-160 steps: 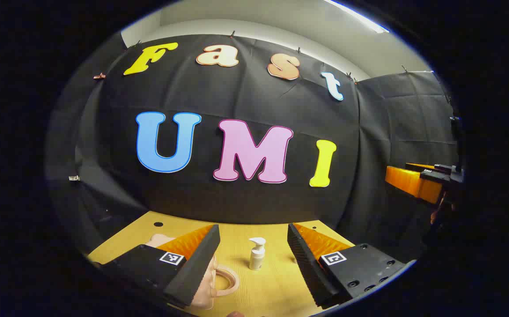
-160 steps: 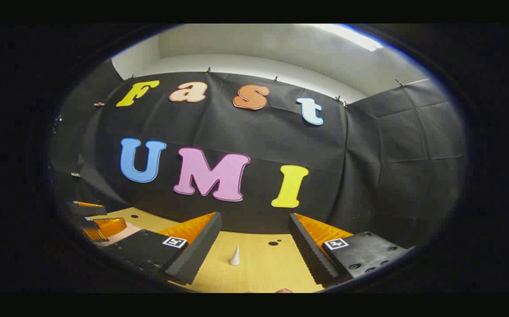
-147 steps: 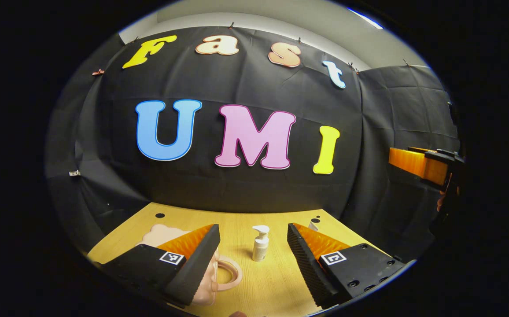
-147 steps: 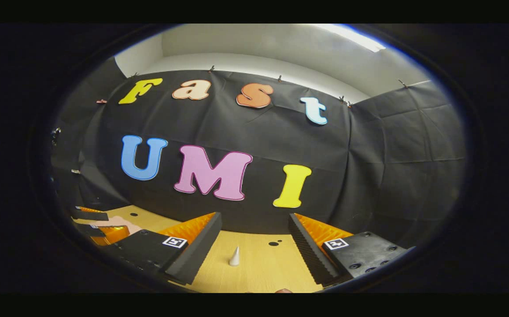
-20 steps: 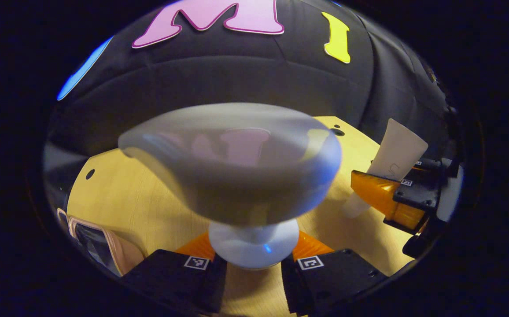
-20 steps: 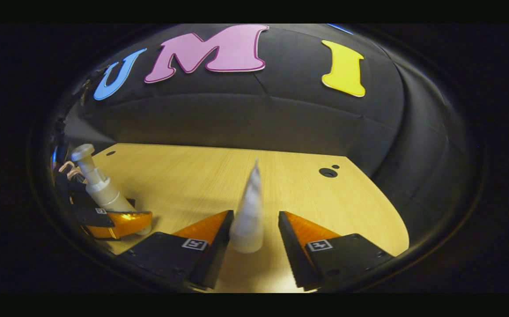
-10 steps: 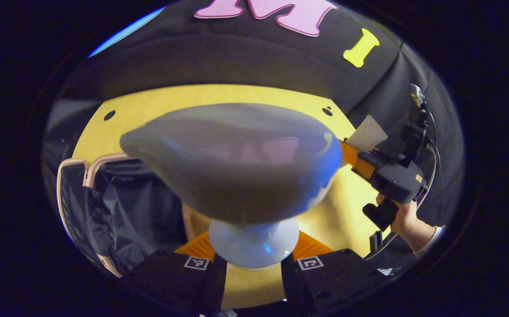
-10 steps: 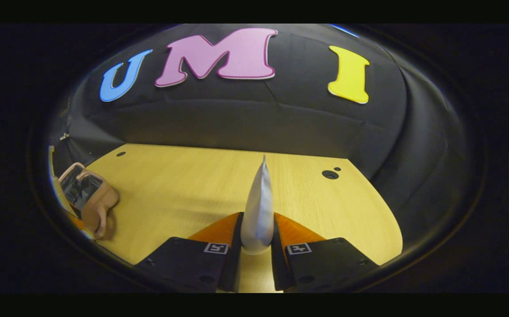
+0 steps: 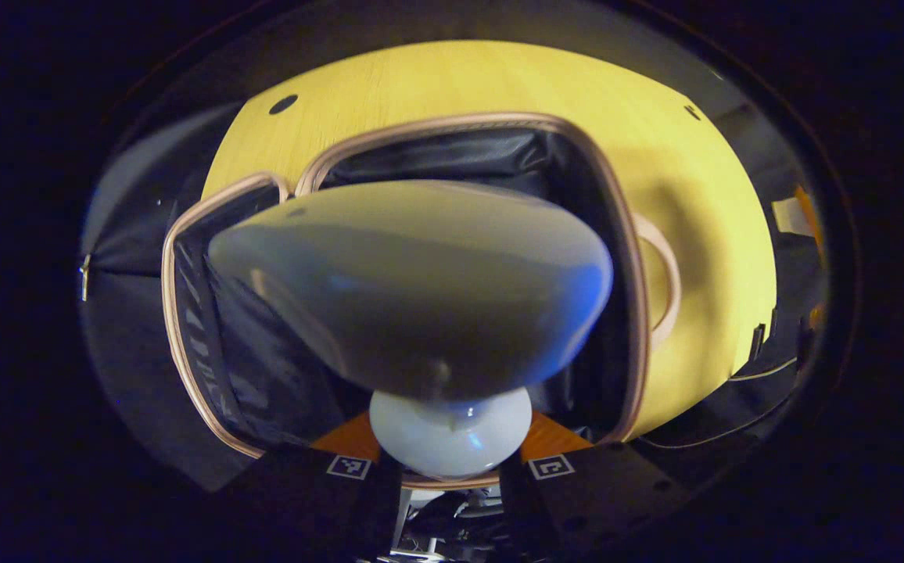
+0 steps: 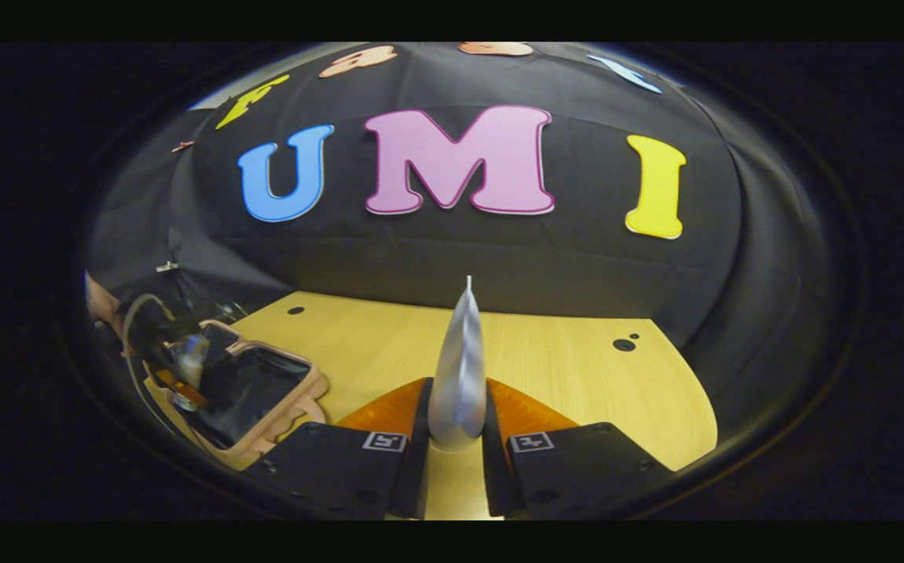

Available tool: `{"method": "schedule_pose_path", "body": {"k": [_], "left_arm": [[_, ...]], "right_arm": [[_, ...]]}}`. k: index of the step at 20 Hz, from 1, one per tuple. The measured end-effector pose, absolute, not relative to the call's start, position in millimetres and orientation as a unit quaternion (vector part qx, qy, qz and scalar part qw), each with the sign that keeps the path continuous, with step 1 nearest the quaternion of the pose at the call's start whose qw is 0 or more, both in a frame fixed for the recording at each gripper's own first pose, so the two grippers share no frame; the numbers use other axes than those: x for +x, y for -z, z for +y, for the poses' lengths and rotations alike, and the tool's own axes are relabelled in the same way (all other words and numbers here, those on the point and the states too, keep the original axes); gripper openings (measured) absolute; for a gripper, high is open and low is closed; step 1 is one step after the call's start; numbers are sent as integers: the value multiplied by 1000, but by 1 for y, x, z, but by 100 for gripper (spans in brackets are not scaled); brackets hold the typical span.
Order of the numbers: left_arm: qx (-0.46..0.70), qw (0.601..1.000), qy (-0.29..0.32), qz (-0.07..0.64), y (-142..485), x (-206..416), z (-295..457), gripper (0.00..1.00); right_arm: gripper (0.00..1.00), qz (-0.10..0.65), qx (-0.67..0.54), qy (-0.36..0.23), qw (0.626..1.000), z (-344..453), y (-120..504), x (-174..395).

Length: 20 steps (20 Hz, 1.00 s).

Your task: First open the suitcase, pack the skin care products into it, and then close the suitcase.

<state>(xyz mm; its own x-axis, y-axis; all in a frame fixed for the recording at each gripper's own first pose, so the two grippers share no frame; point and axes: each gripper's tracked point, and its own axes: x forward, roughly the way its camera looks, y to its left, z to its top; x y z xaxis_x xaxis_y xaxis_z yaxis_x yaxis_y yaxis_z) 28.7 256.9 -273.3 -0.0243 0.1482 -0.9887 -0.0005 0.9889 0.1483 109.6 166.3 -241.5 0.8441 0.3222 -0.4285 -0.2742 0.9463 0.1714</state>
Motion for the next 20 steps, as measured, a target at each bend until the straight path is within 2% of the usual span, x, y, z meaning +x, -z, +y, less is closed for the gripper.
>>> {"method": "schedule_pose_path", "body": {"k": [1, 3, 4, 5, 9, 10, 12, 13, 14, 17, 20], "left_arm": [[56, 688, -55, 722, 284, 27, 261, 58], [64, 680, -54, 728, 301, 27, 267, 58], [62, 680, -59, 728, 308, 27, 270, 58], [58, 680, -62, 728, 313, 27, 272, 58], [50, 693, -41, 718, 314, 30, 268, 60], [54, 705, -32, 706, 309, 33, 265, 61], [48, 744, -6, 666, 297, 38, 253, 71], [59, 767, -4, 639, 284, 40, 253, 94], [68, 791, -1, 609, 271, 41, 255, 100], [27, 857, 14, 514, 218, 28, 252, 99], [-60, 897, 24, 437, 169, -1, 259, 97]], "right_arm": [[26, 228, 48, -157, 960, 168, 235, 103], [27, 228, 38, -161, 959, 170, 225, 88], [33, 228, 31, -163, 960, 169, 220, 80], [27, 227, 18, -163, 960, 169, 219, 75], [33, 249, 13, -161, 955, 182, 226, 54], [32, 253, 23, -167, 953, 192, 224, 51], [32, 262, 30, -184, 947, 212, 219, 47], [33, 267, 32, -196, 943, 225, 216, 45], [32, 274, 32, -209, 938, 238, 216, 45], [32, 309, 40, -253, 916, 289, 222, 43], [33, 363, 48, -291, 884, 346, 238, 38]]}}
